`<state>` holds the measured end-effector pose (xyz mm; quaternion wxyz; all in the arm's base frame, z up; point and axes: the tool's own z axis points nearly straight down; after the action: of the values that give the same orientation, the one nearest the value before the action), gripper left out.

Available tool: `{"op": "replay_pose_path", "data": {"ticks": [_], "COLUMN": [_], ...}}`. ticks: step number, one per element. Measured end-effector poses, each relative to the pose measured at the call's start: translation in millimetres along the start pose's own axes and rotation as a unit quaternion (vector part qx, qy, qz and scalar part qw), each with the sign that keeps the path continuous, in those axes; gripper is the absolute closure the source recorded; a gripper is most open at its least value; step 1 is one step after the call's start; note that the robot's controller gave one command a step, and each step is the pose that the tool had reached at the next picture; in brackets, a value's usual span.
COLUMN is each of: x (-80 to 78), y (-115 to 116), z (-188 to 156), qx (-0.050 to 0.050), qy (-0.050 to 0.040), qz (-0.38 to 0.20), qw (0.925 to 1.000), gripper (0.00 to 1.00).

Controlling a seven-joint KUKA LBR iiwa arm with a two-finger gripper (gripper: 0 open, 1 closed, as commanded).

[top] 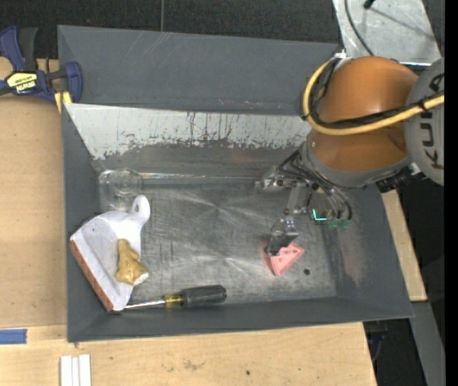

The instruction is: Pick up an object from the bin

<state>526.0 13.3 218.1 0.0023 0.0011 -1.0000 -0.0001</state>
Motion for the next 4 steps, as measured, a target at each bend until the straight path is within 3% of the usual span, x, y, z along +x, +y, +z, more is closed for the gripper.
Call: {"op": "replay_pose_path", "data": {"ticks": [1,2,3,4], "x": [-1.6,21.5,21.4,1.0], "y": [0,20,20,73], "z": [-4,120,120,62], "qx": [0.0,0.0,0.0,0.0], "qy": [-0.004,-0.003,-0.0032,-0.0062], "qz": [0.0,0.07,0.07,-0.125], "qw": [1.0,0.9976,0.9976,0.9922], "gripper": [0.0,1.0,1.0,0.0]}}
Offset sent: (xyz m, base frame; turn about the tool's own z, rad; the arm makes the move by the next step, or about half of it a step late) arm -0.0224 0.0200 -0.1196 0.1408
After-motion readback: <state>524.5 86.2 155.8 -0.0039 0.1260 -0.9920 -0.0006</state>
